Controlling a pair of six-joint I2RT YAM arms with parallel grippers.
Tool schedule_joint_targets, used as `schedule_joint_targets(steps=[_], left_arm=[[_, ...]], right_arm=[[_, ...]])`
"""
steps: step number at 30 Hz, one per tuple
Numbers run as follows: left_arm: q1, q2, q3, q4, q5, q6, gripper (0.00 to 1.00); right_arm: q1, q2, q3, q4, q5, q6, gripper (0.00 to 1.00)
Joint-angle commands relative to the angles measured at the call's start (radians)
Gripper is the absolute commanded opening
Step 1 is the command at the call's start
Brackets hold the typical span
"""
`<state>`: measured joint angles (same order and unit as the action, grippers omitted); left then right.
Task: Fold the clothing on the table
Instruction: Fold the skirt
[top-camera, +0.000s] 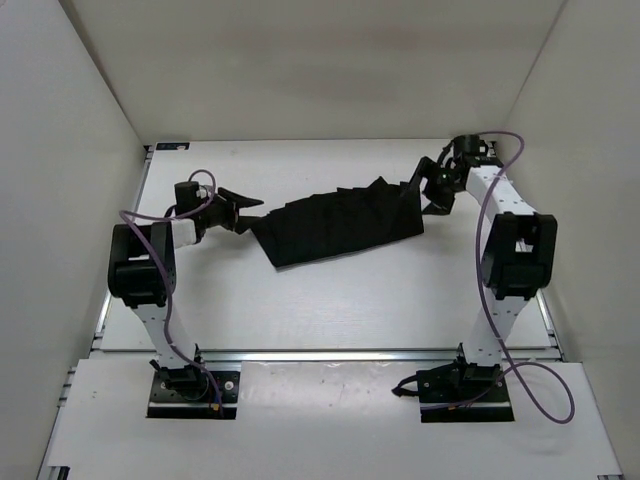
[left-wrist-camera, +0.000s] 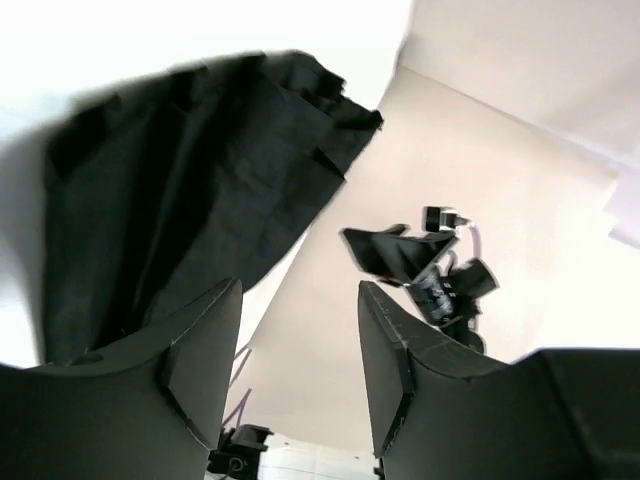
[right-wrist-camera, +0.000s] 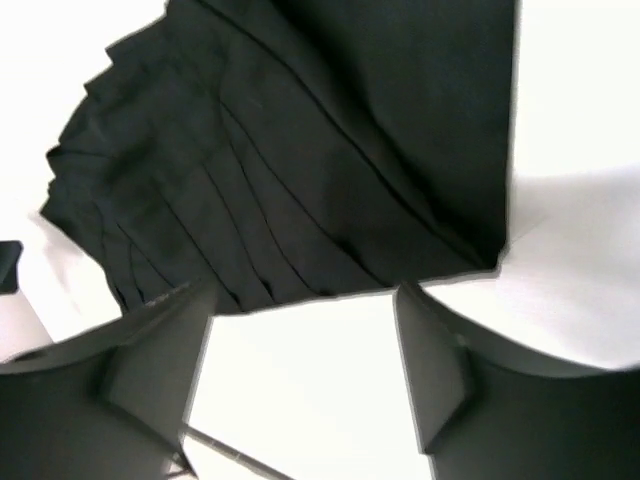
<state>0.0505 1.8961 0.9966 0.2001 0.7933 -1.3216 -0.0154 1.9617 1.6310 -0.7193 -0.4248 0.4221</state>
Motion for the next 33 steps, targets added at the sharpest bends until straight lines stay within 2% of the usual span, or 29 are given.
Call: schedule_joint_targets(steps=[1, 3, 6, 8, 10, 17, 22, 27, 28, 29, 30, 31, 32, 33], left_arm=[[-0.021, -0.127, -0.090, 0.165, 0.058, -0.022, 0.60], [-0.037, -0.208, -0.130, 0.028, 0.017, 0.051, 0.60], [-0.087, -0.277, -0.128, -0.199, -0.106, 0.256, 0.60], [-0.115, -0.288, -0.115, -0.328, -0.217, 0.320, 0.60], [-0.136, -0.310, -0.124, -0.392, -0.288, 0.355, 0.62], [-0.202, -0.236, -0.150, -0.421, -0.405, 0.381, 0.64], [-0.242, -0.170, -0.098, -0.444, -0.465, 0.389, 0.65], [-0.271, -0.092, -0.033, -0.469, -0.485, 0.384, 0.59], [-0.279, -0.078, -0.026, -0.470, -0.485, 0.386, 0.55], [-0.285, -0.074, -0.021, -0.470, -0.486, 0.387, 0.48], [-0.288, -0.071, -0.024, -0.453, -0.486, 0.384, 0.38], [-0.293, -0.069, -0.035, -0.435, -0.480, 0.375, 0.19], [-0.296, -0.072, -0.039, -0.429, -0.473, 0.365, 0.07], [-0.298, -0.080, -0.056, -0.409, -0.465, 0.358, 0.00]], right_arm=[[-0.041, -0.161, -0.160, 0.173, -0.002, 0.018, 0.78], [-0.067, -0.204, -0.284, 0.260, -0.026, 0.059, 0.79], [-0.104, -0.182, -0.344, 0.288, -0.043, 0.057, 0.78], [-0.109, -0.156, -0.341, 0.291, -0.040, 0.052, 0.79], [-0.101, -0.133, -0.361, 0.304, -0.032, 0.069, 0.79], [-0.087, -0.074, -0.399, 0.354, -0.029, 0.116, 0.75], [-0.080, -0.043, -0.398, 0.371, 0.023, 0.155, 0.72], [-0.072, 0.035, -0.326, 0.320, 0.043, 0.172, 0.70], [-0.070, 0.042, -0.329, 0.325, 0.044, 0.173, 0.66], [-0.072, 0.043, -0.326, 0.337, 0.035, 0.181, 0.50], [-0.077, 0.052, -0.324, 0.339, 0.020, 0.188, 0.42], [-0.074, 0.051, -0.330, 0.343, 0.009, 0.185, 0.25], [-0.081, 0.042, -0.339, 0.356, 0.000, 0.184, 0.09], [-0.083, 0.029, -0.347, 0.360, 0.009, 0.178, 0.00]])
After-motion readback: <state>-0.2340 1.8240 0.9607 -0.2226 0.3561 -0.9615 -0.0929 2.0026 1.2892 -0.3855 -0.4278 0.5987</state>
